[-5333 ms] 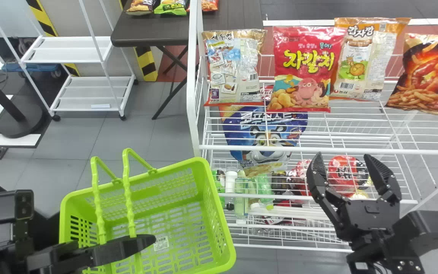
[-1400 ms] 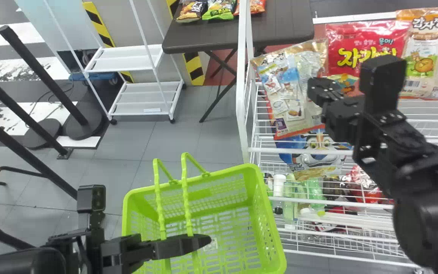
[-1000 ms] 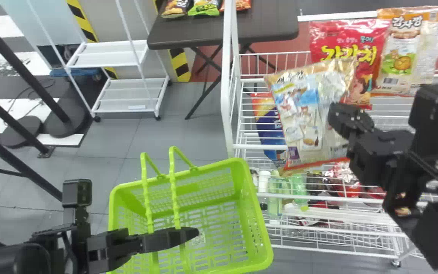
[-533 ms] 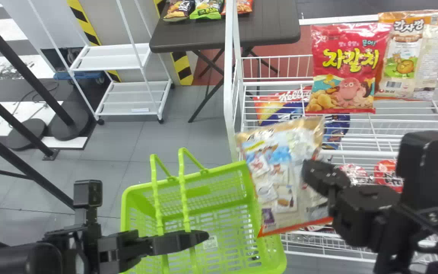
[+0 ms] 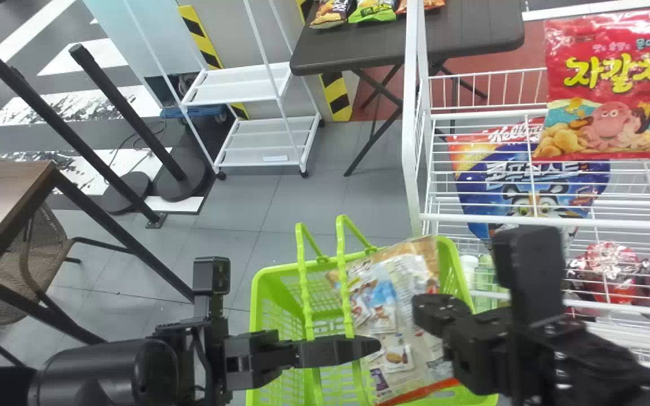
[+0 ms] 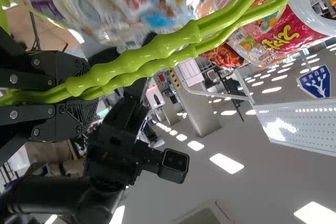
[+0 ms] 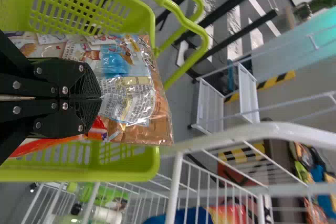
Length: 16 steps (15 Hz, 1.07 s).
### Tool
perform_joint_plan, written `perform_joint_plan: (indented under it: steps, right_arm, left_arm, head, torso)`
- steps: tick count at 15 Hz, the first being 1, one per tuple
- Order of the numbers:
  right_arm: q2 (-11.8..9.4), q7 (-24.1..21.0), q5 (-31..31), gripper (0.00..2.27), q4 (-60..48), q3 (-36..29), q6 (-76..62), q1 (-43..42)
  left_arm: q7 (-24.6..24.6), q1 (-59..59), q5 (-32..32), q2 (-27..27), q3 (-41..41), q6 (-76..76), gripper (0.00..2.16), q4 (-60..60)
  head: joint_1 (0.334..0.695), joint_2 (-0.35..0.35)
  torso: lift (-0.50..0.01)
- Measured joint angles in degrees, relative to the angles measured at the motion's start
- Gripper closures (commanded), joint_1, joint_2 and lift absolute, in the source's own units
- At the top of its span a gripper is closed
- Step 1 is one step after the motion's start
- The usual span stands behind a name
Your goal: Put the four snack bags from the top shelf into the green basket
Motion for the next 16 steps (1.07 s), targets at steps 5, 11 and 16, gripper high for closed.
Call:
perform_joint_plan:
  steps: [5, 11, 16]
  right_arm:
    - [0.0, -3.6, -3.1, 2.25, 17.9, 8.1, -6.5, -11.2]
    - [0.0, -1.3, -6.0, 0.0, 27.1, 10.8, -10.8, -16.4]
    - [0.0, 3.6, -5.9, 0.03, 6.1, -2.4, -1.4, -6.9]
  left_arm:
    - [0.0, 0.3, 0.0, 0.0, -0.3, 0.8, 2.15, -0.4]
    - [0.0, 0.8, 0.0, 0.0, -0.3, 0.9, 2.15, -0.6]
    - [0.0, 0.9, 0.0, 0.0, -0.2, 0.8, 2.15, -0.6]
  head:
    - [0.695, 0.35]
    - [0.695, 0.35]
    - [0.695, 0.35]
  torso:
    - [0.0]
    - [0.0]
    - [0.0]
